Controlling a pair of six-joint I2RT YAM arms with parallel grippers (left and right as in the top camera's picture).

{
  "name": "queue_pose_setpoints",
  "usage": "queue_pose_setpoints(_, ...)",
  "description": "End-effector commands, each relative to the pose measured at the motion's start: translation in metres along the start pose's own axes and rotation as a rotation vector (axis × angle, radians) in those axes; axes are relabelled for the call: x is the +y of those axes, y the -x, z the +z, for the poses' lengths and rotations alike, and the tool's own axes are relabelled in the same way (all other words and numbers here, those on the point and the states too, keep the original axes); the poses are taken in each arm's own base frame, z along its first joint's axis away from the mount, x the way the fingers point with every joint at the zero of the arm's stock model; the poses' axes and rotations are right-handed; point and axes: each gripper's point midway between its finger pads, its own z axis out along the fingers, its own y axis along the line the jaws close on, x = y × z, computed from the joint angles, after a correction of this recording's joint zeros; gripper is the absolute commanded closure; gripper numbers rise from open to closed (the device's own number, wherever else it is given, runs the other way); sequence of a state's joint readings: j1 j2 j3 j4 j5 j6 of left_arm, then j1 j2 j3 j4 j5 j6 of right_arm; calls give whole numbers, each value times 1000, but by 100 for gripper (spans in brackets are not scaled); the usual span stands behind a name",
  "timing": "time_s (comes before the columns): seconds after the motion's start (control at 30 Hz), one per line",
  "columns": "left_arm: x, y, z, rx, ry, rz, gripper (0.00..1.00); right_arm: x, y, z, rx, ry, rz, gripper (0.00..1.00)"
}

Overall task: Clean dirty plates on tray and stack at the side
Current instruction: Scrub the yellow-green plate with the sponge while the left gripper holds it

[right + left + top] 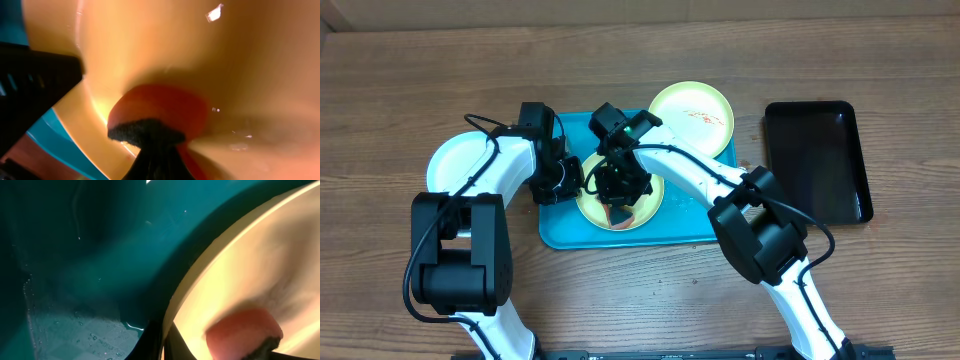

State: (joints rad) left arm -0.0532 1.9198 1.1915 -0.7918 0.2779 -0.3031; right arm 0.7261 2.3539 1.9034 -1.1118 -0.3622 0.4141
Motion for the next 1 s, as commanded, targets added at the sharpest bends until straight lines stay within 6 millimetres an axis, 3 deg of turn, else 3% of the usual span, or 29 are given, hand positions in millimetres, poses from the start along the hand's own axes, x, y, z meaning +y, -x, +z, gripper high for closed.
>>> queue_pose_setpoints(0.0, 29, -2, 12, 22, 81, -32, 96, -43, 6, 4, 15, -96, 77, 96)
queue_pose_setpoints(0.13, 31, -2, 12, 20, 87, -34, 96, -95, 27, -19, -63, -225, 223, 96)
queue_pose_setpoints(0.3, 31, -2, 12, 20, 88, -27, 96, -112, 52, -32, -131, -175, 266, 96)
queue_pose_setpoints(0.37, 31, -2, 12, 19, 88, -27, 96, -102, 60, -32, -147, -106, 258, 96)
queue_pose_setpoints(0.57, 31, -1, 12, 17, 87, -27, 96, -39, 79, -24, -189, 162, 137, 96)
queue_pose_setpoints(0.73, 30, 0, 12, 13, 83, -26, 96, -9, 65, -10, -167, 167, 77, 96)
queue_pose_setpoints(0.87, 28, 2, 12, 8, 73, -25, 96, 19, 42, 2, -105, 190, 6, 96)
queue_pose_setpoints(0.97, 27, 2, 12, 8, 69, -24, 96, 17, 30, 4, -61, 174, -5, 96)
